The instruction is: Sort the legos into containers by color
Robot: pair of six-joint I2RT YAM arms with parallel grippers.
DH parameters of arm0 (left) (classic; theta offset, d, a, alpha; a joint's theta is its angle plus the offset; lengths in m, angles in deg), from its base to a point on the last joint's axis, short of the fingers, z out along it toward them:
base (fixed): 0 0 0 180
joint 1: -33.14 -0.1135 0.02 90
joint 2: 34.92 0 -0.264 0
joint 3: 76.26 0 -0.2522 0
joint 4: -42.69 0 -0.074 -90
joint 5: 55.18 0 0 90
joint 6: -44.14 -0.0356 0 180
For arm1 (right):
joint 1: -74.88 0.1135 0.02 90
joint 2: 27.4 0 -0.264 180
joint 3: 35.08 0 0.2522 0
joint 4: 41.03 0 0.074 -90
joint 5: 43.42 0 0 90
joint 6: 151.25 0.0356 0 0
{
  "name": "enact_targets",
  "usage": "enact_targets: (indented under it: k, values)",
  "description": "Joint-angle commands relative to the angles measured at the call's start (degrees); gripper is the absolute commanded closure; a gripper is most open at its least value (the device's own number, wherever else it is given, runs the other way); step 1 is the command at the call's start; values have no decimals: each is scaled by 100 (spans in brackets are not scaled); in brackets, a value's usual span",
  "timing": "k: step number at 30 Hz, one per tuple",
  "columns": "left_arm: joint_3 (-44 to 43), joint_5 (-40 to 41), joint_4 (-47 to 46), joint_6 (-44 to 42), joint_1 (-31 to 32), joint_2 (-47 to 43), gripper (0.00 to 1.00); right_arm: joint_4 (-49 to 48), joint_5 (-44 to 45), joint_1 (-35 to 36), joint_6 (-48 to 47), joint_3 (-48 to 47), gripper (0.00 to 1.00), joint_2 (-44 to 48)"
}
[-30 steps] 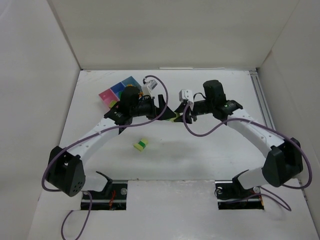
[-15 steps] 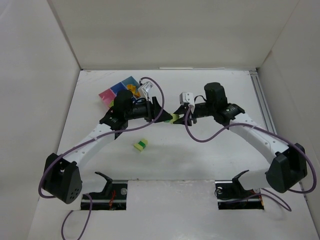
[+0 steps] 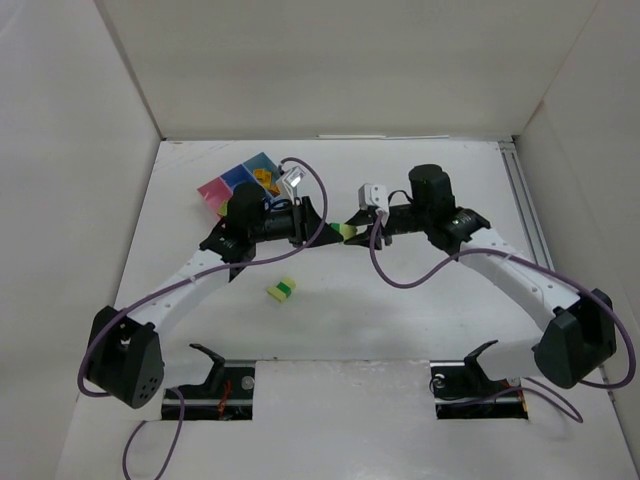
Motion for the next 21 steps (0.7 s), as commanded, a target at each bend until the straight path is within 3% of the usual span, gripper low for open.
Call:
enact_targets:
  k: [1,6,16,18,20,21]
  values:
    - [54,-125,-383,-56,-36,-326,71,-282,177,57,58,49,100,163]
    - [55,-72,-199,-56,-195,-440,77,-230,528,-66,233,260,100,355]
    - [107,-2,72,-56,-722,-493,78,-230,862,-356,480,814,100,830]
    - [-33,478,441,-318,-853,-415,78,-230,1011,-356,542,814,100,892]
    - [-392,1216,1406,-442,-1003,-318,78,-317,1231,-356,777,814,100,892]
    - [-576,2342,1819,-442,-1056,-134,78,-370,1554,-409,883,814,100,892]
